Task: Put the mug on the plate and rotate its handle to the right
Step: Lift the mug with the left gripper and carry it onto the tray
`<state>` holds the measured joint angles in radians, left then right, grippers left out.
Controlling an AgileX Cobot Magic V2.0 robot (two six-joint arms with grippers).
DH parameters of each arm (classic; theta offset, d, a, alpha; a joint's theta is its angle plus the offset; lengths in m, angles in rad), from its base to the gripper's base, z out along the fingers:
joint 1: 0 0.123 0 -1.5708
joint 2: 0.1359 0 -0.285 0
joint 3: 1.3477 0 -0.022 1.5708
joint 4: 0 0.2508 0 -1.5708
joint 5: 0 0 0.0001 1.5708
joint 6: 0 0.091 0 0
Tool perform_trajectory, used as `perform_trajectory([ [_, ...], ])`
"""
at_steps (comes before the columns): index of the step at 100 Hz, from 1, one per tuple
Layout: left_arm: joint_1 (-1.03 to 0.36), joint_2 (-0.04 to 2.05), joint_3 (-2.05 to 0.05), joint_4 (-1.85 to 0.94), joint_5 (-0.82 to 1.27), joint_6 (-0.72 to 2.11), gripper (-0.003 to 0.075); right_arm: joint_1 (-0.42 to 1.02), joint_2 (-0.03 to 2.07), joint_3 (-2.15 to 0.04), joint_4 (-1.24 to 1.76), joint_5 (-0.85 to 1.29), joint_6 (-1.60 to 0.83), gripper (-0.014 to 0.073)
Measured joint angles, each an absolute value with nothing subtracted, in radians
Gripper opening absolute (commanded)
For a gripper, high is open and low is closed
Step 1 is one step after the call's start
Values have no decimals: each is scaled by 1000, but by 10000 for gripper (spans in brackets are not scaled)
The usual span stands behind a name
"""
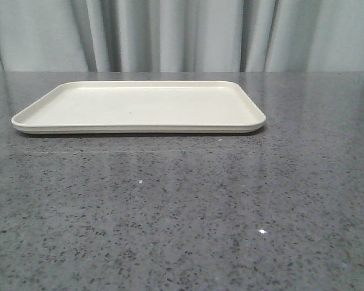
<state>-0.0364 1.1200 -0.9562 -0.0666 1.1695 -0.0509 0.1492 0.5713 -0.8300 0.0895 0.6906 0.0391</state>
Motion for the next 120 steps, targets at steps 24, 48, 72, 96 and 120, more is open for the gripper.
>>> perform_trajectory([
  [24, -36, 1120, -990, -74, 1188, -51, -20, 149, 571, -830, 89, 676, 39, 657],
  [48, -36, 1112, -1166, -143, 1214, -26, -20, 149, 571, -830, 89, 665, 39, 657],
  [72, -59, 1208, -1318, -226, 1164, -25, -20, 149, 571, -830, 89, 663, 39, 657],
  [96, -220, 1426, -1470, -232, 1143, -25, -20, 149, 571, -830, 89, 663, 39, 657],
  [120, -315, 1662, -1673, -233, 1146, -29, -20, 149, 571, -830, 89, 663, 39, 657],
])
